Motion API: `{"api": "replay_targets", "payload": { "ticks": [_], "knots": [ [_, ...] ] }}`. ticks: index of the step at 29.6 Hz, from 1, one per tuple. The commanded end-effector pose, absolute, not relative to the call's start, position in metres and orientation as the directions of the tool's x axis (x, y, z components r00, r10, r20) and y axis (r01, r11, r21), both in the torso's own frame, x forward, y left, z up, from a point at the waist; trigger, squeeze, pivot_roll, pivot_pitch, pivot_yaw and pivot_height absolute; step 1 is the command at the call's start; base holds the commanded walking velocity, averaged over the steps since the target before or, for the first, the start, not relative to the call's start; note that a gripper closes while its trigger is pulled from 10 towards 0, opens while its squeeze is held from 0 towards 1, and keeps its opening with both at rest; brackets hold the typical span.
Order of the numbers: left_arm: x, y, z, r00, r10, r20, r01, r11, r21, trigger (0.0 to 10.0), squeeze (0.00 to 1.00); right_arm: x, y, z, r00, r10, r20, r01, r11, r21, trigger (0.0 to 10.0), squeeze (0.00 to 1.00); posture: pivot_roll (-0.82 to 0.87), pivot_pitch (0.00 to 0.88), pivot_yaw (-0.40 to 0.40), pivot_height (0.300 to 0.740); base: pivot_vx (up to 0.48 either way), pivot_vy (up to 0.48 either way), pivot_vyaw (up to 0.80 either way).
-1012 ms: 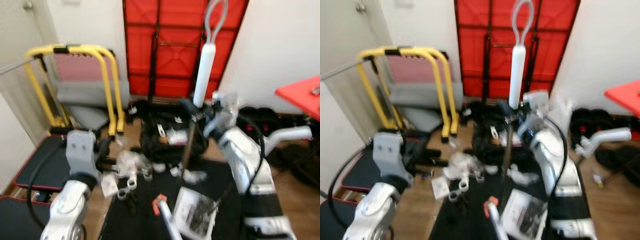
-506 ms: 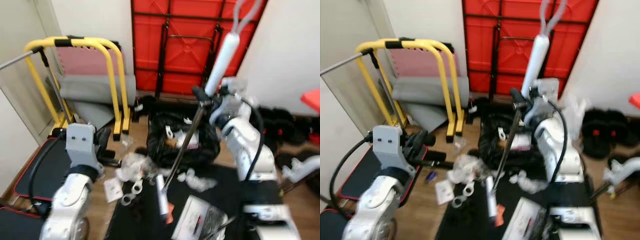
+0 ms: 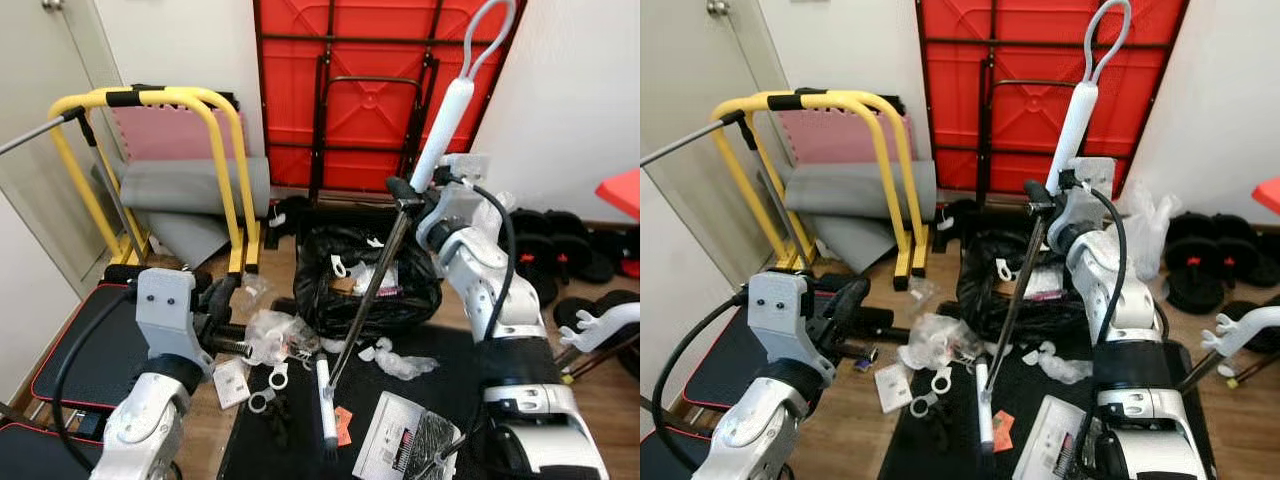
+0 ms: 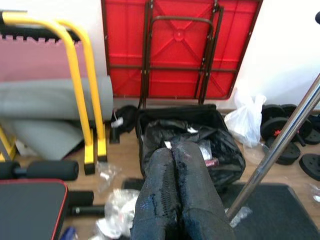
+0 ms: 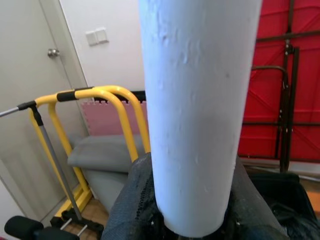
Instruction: Sweep floor
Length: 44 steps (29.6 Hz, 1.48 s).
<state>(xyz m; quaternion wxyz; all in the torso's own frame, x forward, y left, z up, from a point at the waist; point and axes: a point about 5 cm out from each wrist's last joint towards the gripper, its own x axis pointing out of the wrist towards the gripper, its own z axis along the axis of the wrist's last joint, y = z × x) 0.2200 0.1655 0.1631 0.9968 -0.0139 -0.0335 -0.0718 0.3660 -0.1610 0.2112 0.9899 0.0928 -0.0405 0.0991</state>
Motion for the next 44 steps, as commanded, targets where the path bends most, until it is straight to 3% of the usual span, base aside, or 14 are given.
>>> {"api": "replay_targets", "payload": {
  "ticks": [1, 10, 12, 20, 25, 30, 44],
  "knots": [
    [0.216, 0.170, 0.164, 0.990, -0.128, 0.055, 0.129, 0.991, -0.024, 10.0, 0.00, 0.370, -0.160, 0.227, 0.975, 0.152, 0.162, -0.177, 0.972, 0.153, 10.0, 0.00, -0.04, 0.127, -0.036, 0.740, 0.000, 0.000, 0.00],
    [0.212, 0.172, 0.178, 0.989, -0.132, 0.067, 0.136, 0.989, -0.056, 10.0, 0.00, 0.379, -0.155, 0.236, 0.976, 0.057, 0.212, -0.073, 0.995, 0.068, 10.0, 0.00, -0.03, 0.182, -0.020, 0.740, 0.000, 0.000, 0.00],
    [0.209, 0.167, 0.184, 0.986, -0.153, 0.073, 0.158, 0.985, -0.069, 10.0, 0.00, 0.385, -0.155, 0.244, 0.964, 0.066, 0.258, -0.108, 0.983, 0.149, 10.0, 0.00, -0.02, 0.220, -0.016, 0.740, 0.000, 0.000, 0.00],
    [0.204, 0.166, 0.185, 0.986, -0.159, 0.058, 0.163, 0.984, -0.073, 10.0, 0.00, 0.389, -0.156, 0.241, 0.963, 0.088, 0.253, -0.143, 0.968, 0.208, 10.0, 0.00, -0.01, 0.238, -0.021, 0.740, 0.000, 0.000, 0.00],
    [0.197, 0.167, 0.185, 0.987, -0.156, 0.041, 0.159, 0.985, -0.073, 10.0, 0.00, 0.391, -0.153, 0.234, 0.961, 0.147, 0.235, -0.225, 0.908, 0.354, 10.0, 0.00, 0.01, 0.246, -0.027, 0.740, 0.000, 0.000, 0.00],
    [0.191, 0.166, 0.185, 0.987, -0.159, 0.023, 0.160, 0.984, -0.072, 10.0, 0.00, 0.393, -0.151, 0.231, 0.956, 0.163, 0.245, -0.252, 0.881, 0.400, 10.0, 0.00, 0.03, 0.249, -0.029, 0.740, 0.000, 0.000, 0.00],
    [0.182, 0.164, 0.186, 0.985, -0.174, -0.015, 0.172, 0.983, -0.071, 10.0, 0.00, 0.393, -0.169, 0.226, 0.948, 0.121, 0.294, -0.207, 0.936, 0.284, 10.0, 0.00, 0.04, 0.291, -0.019, 0.740, 0.000, 0.000, 0.00]
  ]
}}
